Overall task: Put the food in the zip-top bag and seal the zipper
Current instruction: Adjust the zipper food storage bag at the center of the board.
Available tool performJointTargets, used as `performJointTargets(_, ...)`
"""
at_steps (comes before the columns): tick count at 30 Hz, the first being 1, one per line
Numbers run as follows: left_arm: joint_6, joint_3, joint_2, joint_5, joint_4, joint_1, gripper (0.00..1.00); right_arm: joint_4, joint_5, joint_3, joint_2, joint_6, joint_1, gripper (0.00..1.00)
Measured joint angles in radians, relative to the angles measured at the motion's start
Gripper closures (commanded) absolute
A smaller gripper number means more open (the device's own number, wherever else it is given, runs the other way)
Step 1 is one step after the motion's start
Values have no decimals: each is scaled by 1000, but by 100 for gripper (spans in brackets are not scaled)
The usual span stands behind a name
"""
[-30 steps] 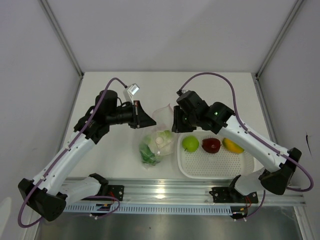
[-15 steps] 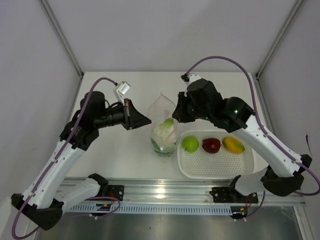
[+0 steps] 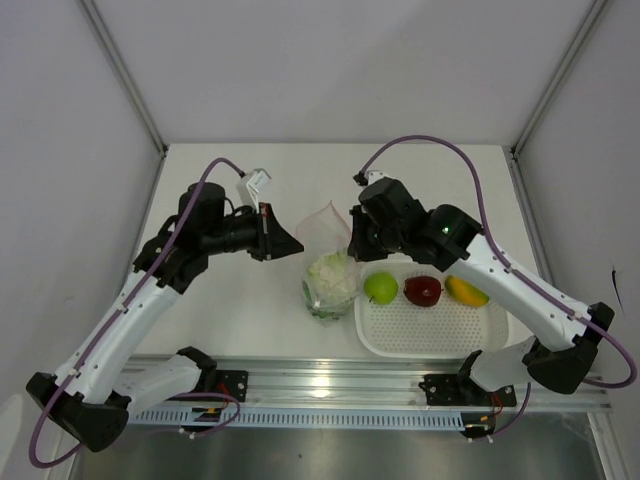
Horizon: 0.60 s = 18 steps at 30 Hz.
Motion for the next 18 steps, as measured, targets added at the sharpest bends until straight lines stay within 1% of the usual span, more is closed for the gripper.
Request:
performJointTargets(2, 10, 36, 0, -5, 0, 0, 100, -6, 9, 45, 0, -7, 0, 76)
performJointTargets(4, 16, 47, -2, -5, 4, 0, 100, -5, 20, 92, -5, -16, 2, 64)
performJointTargets(5, 16, 45, -2, -5, 2, 0, 99, -6, 27, 109, -10, -20, 2, 55)
performJointTargets(6, 16, 40, -2, -5, 4, 0, 100, -6, 30, 117, -15, -21, 1, 50)
performJointTargets(7, 16, 31, -3, -4, 6, 0, 99, -16, 37, 126, -23, -24, 1, 39)
performJointTargets(9, 15, 14, -5, -4, 10, 0, 100, -43, 48, 140, -37, -25, 0, 30)
performJointTargets(11, 15, 9, -5, -4, 10, 0, 100, -75, 63, 157, -56, -25, -7, 11)
performJointTargets(12, 15, 8, -5, -4, 10, 0, 99, -90, 71, 166, -68, -24, -11, 8)
performJointTargets(13, 15, 8, -5, -4, 13, 0, 99, -105, 79, 172, -82, -26, -18, 1)
performJointTargets(18, 15, 8, -5, -3, 27, 0, 99, -173, 164, 165, -193, -3, -94, 1)
